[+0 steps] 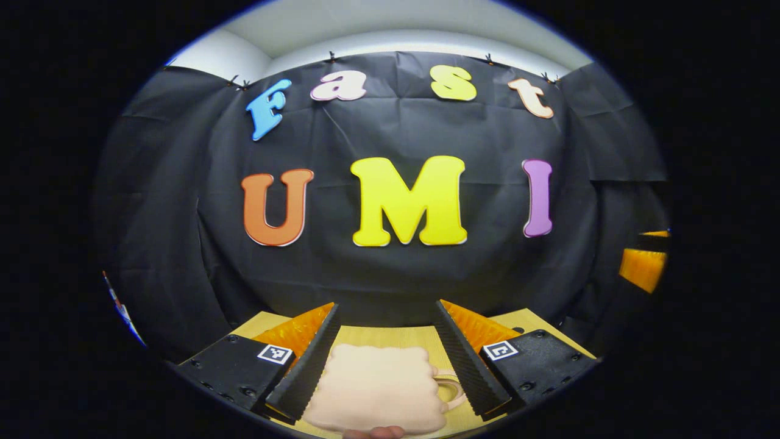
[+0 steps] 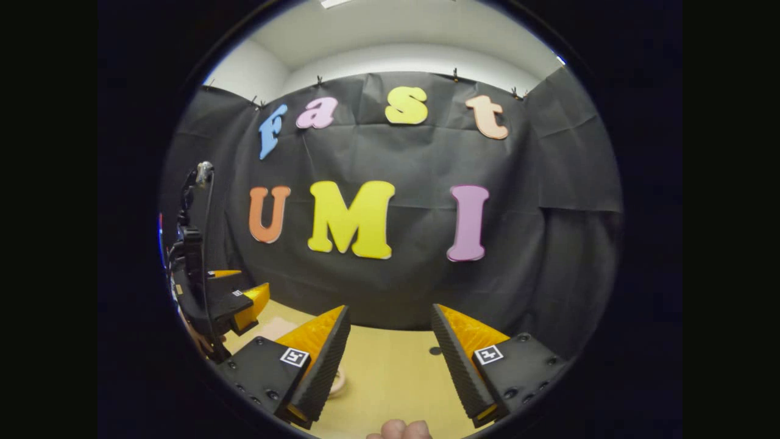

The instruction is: First open the suitcase, pack the skin care products into it, and then close the suitcase.

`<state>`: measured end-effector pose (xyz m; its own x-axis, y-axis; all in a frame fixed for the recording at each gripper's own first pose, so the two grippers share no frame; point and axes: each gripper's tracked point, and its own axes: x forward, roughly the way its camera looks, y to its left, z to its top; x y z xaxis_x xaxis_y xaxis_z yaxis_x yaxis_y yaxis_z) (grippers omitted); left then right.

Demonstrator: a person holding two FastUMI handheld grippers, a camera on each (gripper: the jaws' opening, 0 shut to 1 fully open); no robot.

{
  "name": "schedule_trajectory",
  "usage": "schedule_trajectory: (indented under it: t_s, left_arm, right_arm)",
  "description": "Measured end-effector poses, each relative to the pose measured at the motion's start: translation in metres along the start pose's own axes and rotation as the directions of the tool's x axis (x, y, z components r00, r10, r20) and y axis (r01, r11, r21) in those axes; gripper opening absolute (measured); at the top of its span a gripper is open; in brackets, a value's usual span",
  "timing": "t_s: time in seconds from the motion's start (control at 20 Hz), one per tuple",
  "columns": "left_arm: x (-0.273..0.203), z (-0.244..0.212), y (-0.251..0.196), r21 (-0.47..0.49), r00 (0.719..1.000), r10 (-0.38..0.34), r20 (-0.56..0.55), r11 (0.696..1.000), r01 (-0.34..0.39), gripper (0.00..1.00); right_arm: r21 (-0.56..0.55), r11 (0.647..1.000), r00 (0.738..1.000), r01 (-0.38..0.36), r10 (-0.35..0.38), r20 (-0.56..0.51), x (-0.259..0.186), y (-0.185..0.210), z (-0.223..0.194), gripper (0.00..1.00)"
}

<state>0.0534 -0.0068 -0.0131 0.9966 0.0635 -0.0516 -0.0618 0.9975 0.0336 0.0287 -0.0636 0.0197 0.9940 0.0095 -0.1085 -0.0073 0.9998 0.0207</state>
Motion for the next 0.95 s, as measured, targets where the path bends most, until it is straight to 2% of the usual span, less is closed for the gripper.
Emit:
schedule_trajectory:
  t_s: [0.05, 0.15, 0.25, 0.3, 0.35, 0.4, 0.45, 0.9, 0.95]
  left_arm:
    - [-0.005, 0.009, 0.011, -0.015, 1.000, 0.013, 0.011, 1.000, -0.013, 0.94]
    - [-0.019, 0.026, 0.033, -0.043, 0.999, 0.035, 0.022, 0.998, -0.034, 1.00]
    - [-0.032, 0.039, 0.043, -0.069, 0.999, 0.026, 0.040, 0.997, -0.023, 0.95]
    - [-0.037, 0.043, 0.048, -0.071, 0.999, 0.025, 0.047, 0.997, -0.022, 1.00]
    - [-0.043, 0.046, 0.056, -0.064, 0.998, 0.030, 0.052, 0.998, -0.027, 0.94]
    - [-0.048, 0.047, 0.058, -0.061, 0.998, 0.027, 0.059, 0.998, -0.023, 1.00]
    - [-0.051, 0.048, 0.057, -0.058, 0.998, 0.022, 0.059, 0.998, -0.019, 0.94]
    - [-0.065, 0.055, 0.049, -0.035, 0.995, -0.005, 0.101, 0.999, 0.008, 0.95]
    - [-0.066, 0.054, 0.047, -0.040, 0.995, -0.007, 0.099, 0.999, 0.011, 0.86]
  right_arm:
    - [0.002, 1.000, 1.000, -0.011, 0.011, 0.021, 0.003, 0.014, 0.006, 0.80]
    - [0.006, 1.000, 0.998, -0.014, 0.014, 0.064, 0.006, 0.039, 0.020, 0.80]
    - [0.031, 0.999, 0.996, -0.020, 0.018, 0.093, 0.006, 0.065, 0.027, 0.80]
    - [0.037, 0.999, 0.995, -0.017, 0.013, 0.103, 0.003, 0.074, 0.030, 0.80]
    - [0.040, 0.999, 0.993, -0.006, 0.001, 0.117, 0.002, 0.076, 0.034, 0.80]
    - [0.041, 0.999, 0.992, -0.003, -0.002, 0.123, 0.000, 0.080, 0.035, 0.80]
    - [0.041, 0.999, 0.992, -0.001, -0.005, 0.123, -0.002, 0.083, 0.033, 0.80]
    - [0.043, 0.999, 0.992, 0.027, -0.032, 0.119, -0.010, 0.081, 0.026, 0.80]
    - [0.043, 0.999, 0.992, 0.028, -0.033, 0.118, -0.010, 0.080, 0.026, 0.80]
